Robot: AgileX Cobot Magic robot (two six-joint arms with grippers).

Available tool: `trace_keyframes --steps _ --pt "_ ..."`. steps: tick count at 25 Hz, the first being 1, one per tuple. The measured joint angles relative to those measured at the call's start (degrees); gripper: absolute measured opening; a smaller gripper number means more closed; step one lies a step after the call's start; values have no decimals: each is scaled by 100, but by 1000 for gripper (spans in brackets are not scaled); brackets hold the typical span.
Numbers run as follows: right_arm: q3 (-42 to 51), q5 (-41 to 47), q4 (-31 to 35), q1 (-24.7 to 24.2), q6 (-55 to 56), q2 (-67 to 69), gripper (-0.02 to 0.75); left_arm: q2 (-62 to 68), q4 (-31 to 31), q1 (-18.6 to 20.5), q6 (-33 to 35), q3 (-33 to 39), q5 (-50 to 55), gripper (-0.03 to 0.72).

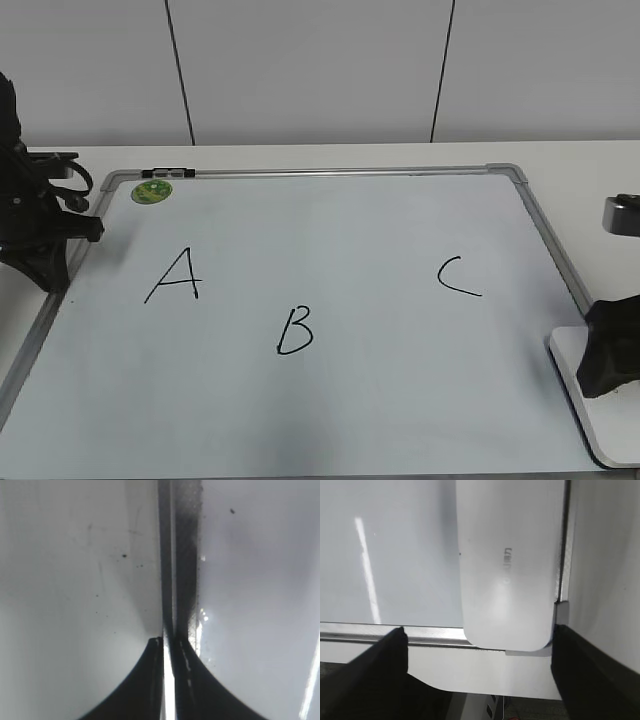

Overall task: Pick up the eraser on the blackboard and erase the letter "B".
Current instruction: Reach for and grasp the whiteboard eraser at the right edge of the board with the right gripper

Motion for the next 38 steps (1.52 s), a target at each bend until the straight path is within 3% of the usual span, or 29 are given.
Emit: trace_keyframes --steps 6,14,25,38 --pt "-251 -39 -189 487 368 343 669 0 0 0 0 0 10 25" --pt "-503 124 -1253 720 1336 748 669 0 0 0 0 0 10 26" --pt "-503 -147 -1151 438 1428 821 618 0 -8 0 0 0 10 26" --pt "-512 -398 -1118 418 1280 1394 615 0 -8 0 0 0 10 29"
